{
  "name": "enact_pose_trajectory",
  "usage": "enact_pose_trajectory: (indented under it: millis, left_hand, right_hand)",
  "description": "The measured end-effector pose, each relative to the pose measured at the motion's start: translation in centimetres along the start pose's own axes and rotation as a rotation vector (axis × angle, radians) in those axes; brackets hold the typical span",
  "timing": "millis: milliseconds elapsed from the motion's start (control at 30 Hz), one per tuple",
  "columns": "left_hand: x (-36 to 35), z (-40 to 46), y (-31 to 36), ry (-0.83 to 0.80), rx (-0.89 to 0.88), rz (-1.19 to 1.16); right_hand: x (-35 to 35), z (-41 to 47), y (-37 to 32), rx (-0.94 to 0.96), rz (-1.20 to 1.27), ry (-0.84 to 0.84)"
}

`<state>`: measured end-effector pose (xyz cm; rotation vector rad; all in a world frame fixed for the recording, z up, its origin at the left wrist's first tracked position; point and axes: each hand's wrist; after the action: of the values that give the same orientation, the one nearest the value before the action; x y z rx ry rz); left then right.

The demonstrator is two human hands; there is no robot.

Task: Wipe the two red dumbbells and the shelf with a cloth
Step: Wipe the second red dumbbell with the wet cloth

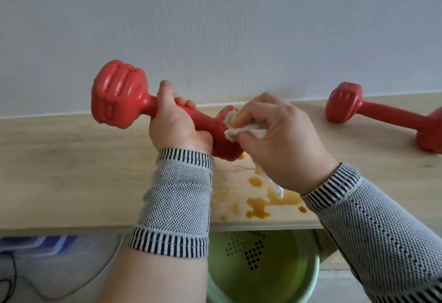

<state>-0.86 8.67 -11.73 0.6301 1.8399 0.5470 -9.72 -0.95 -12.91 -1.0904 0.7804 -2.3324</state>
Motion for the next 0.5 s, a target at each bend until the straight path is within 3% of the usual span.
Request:
enact_pose_trajectory:
  millis: [200,367,500]
  left_hand:
    - [0.0,-0.1,0.4,-0.005,-0.013,0.004]
    - [0.6,0.4,1.7,0.021,0.012,-0.006]
    - [0.7,0.3,1.7,-0.031,-0.018,0.018]
  right_hand:
    - [0.3,1.2,0.4,-0.081,0.108,0.105]
    - [-1.2,-0.6,-1.0,0.086,-0.035,0.021]
    - [-0.6,0.4,-0.6,-0.083,0.105,0.108]
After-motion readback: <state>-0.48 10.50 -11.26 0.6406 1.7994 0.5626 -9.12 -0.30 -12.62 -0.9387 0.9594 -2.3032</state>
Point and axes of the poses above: each hand's wrist, its own z-axis towards the middle knuckle, its own x-axis out of the back of the hand, y = z × x, and after that the axes turned 3 degrees about y, right-handed
